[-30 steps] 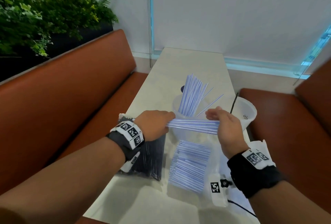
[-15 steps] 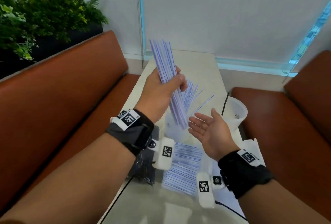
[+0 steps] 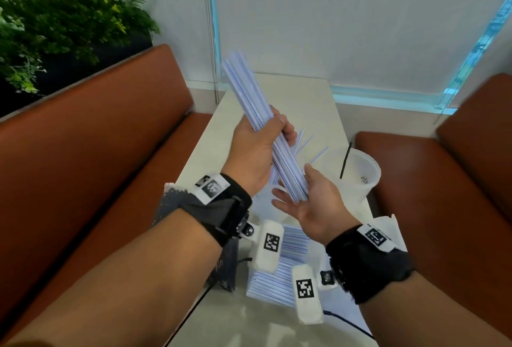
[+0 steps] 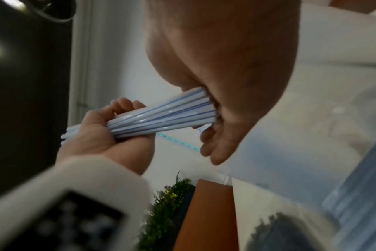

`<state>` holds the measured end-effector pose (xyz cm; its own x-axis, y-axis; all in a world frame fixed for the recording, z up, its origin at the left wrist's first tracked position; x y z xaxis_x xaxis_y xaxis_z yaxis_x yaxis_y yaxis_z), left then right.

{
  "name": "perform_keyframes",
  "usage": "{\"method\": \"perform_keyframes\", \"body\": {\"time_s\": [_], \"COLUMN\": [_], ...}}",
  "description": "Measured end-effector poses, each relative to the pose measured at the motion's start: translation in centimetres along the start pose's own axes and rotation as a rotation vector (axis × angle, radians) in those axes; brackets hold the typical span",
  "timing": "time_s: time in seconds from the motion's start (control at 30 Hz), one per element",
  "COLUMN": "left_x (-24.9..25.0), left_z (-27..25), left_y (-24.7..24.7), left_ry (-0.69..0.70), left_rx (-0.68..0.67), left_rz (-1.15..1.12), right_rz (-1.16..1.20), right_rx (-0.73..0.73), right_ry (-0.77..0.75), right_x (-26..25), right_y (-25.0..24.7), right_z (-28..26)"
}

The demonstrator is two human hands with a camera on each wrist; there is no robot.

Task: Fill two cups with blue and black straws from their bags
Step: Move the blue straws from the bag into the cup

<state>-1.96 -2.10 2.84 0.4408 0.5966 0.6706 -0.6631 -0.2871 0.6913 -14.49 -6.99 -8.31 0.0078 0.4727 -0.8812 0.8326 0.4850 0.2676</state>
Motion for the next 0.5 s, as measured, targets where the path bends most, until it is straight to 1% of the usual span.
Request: {"method": "perform_keyframes", "body": {"time_s": [0.03, 0.07, 0.1, 0.13, 0.17, 0.2, 0.23, 0.3, 0.33, 0.4, 0.43, 0.5], "left_x": [0.8, 1.8, 2.8, 3.5, 3.9, 3.7, 3.1, 1.4, 0.5, -1.5, -2.7, -5.1], "left_z": [0.7, 1.6, 2.5, 3.3, 4.0, 4.5, 4.9, 5.4, 5.5, 5.6, 5.7, 5.6], "left_y": [-0.4, -1.1, -1.8, -2.4, -2.9, -3.2, -3.4, -4.0, -4.4, -5.8, -6.5, -8.0], "left_ry": [0.034, 0.086, 0.143, 0.196, 0.237, 0.260, 0.264, 0.246, 0.233, 0.171, 0.116, -0.048], "left_rx": [0.024, 0.054, 0.084, 0.106, 0.117, 0.117, 0.114, 0.133, 0.152, 0.175, 0.159, 0.082], "left_rz": [0.002, 0.005, 0.016, 0.040, 0.078, 0.129, 0.190, 0.333, 0.413, 0.588, 0.707, 0.946], "right_rz": [-0.186, -0.449, -0.760, -1.061, -1.317, -1.520, -1.677, -1.879, -1.932, -1.954, -1.946, -1.913], "right_rx": [0.083, 0.171, 0.242, 0.256, 0.204, 0.126, 0.060, -0.010, -0.029, -0.043, -0.046, -0.052], "right_ry": [-0.078, -0.214, -0.390, -0.561, -0.665, -0.686, -0.655, -0.558, -0.535, -0.554, -0.578, -0.617], "right_x": [-0.6, -1.6, -2.8, -3.6, -3.4, -2.7, -1.9, -0.8, -0.5, -0.2, 0.0, 0.4], "right_y": [-0.7, -1.4, -1.6, -1.1, -0.1, 0.6, 1.0, 1.4, 1.5, 1.6, 1.5, 1.3], "right_z": [0.3, 0.5, 0.3, 0.2, 0.4, 1.0, 1.8, 3.2, 3.6, 4.1, 4.2, 4.3]}}
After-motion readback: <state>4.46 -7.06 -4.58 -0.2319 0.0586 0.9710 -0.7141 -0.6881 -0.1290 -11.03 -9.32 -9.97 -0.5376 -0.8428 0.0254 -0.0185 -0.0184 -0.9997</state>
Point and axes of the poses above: each hand's wrist, its own z-axis towards the middle knuckle, its own y-axis out of the palm, x = y × z, the point moved 7 cm from there along z, towards the middle knuckle, and after that the axes turned 14 degrees about -z, right-handed, at the moved point
